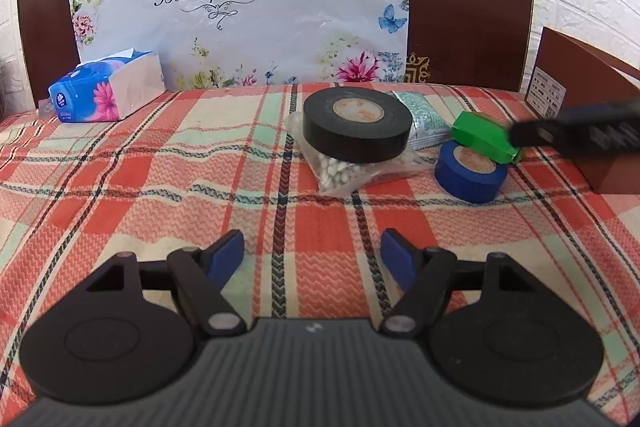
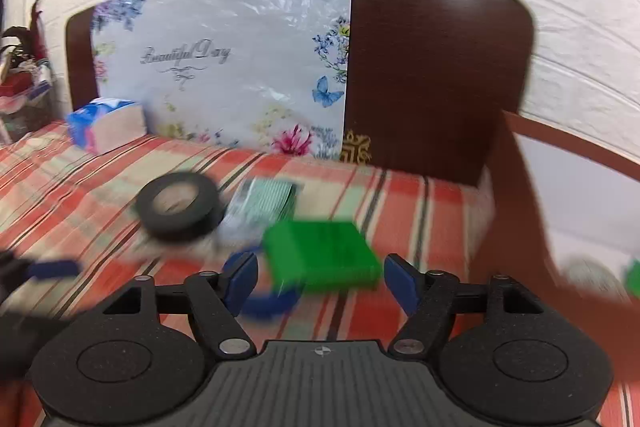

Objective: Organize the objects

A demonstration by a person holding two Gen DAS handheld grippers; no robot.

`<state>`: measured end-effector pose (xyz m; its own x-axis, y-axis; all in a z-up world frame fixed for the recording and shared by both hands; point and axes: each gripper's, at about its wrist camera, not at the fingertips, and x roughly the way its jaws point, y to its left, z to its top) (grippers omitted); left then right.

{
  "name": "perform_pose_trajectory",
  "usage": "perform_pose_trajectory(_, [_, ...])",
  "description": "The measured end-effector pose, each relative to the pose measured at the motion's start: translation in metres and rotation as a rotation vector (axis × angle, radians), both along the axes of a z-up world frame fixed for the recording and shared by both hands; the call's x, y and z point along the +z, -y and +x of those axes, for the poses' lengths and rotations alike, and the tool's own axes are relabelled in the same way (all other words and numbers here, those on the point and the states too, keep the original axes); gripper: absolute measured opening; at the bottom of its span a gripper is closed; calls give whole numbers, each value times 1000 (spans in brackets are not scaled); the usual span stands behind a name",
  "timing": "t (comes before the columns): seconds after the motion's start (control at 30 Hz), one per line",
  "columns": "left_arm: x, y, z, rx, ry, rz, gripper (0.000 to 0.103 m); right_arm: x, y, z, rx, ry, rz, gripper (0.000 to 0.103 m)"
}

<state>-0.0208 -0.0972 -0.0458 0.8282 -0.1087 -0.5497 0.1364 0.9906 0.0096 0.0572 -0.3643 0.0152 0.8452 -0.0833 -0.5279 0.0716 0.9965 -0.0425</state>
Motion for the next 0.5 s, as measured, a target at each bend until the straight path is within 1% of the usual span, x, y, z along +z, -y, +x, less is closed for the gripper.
perform_pose_trajectory(0.03, [0, -1, 0, -1, 1, -5, 77, -3, 5, 15, 5, -21, 6, 78])
perform_pose_trajectory(0.07, [-1, -1, 0, -2, 2, -11, 77, -7, 10, 30, 7, -52, 16, 80])
perform_pose_trajectory(0.1, [-1, -2, 1, -3, 3, -16, 77, -14, 16, 42, 3, -87, 37, 82])
perform_pose_trajectory(0.13, [-1, -2, 1, -4, 4, -18, 78, -20, 24, 50, -1, -112, 76, 85])
perform_pose_trajectory(0.17, [-2, -3, 2, -6, 5, -19, 79, -22, 31, 52, -1, -114, 131, 84])
perform_pose_trajectory(0.2, [-2, -3, 2, -8, 5, -21, 79, -22, 34, 50, -7, -109, 168, 74])
perform_pose_trajectory(0.27, [-3, -3, 3, -11, 6, -26, 80, -17, 38, 39, -12, -105, 217, 66])
perform_pose_trajectory(0.3, [-3, -3, 3, -11, 6, -28, 80, -13, 38, 31, -2, -97, 244, 64])
perform_pose_trajectory(0.33, [-2, -3, 3, -12, 6, -27, 80, -10, 35, 20, 2, -79, 236, 63])
perform_pose_trajectory(0.4, [-2, -2, 4, -13, 6, -23, 81, -6, 24, -7, 11, -47, 159, 63])
perform_pose_trajectory(0.5, [-2, -1, 3, -13, 6, -18, 81, -7, 16, -62, 20, -26, 76, 63])
